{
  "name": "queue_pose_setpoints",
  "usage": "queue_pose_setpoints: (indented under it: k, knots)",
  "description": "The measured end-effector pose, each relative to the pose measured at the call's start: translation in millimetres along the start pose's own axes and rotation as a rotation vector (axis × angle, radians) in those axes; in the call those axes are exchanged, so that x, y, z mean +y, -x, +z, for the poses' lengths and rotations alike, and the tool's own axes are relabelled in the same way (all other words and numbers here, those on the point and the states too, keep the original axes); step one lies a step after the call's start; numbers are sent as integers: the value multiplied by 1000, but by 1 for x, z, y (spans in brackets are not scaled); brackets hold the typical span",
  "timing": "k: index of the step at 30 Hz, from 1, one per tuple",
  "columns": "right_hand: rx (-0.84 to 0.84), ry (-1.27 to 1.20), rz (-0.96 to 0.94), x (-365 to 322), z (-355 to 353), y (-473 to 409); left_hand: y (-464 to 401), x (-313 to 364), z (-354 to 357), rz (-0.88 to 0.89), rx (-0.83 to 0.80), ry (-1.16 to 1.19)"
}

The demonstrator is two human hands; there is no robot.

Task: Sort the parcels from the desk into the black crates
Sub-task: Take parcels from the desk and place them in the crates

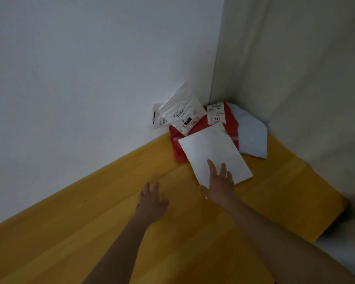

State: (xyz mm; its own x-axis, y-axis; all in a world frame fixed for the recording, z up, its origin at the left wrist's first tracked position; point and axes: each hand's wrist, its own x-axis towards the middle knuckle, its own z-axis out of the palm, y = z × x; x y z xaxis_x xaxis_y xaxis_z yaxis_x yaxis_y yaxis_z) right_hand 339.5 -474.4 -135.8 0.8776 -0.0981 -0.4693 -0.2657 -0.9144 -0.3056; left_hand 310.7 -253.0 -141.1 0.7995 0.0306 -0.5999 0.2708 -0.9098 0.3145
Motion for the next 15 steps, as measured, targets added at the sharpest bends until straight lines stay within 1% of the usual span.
queue_pose_setpoints:
  k: [5, 7, 11, 13, 15]
  knots:
    - [-15, -25, 45, 4, 0, -52, -24, 22, 6, -54, -16, 38]
    - [-20, 18, 43, 5, 6, -61, -29, 28, 8, -69, -11, 47]
    - [22, 130, -3, 7, 17, -63, -30, 33, 12, -104, -1, 76]
    - [-14, 145, -45, 11, 16, -60, -28, 33, 13, -121, -1, 93]
    - [-85, 58, -124, 18, 7, -57, -25, 35, 10, -149, -4, 139]
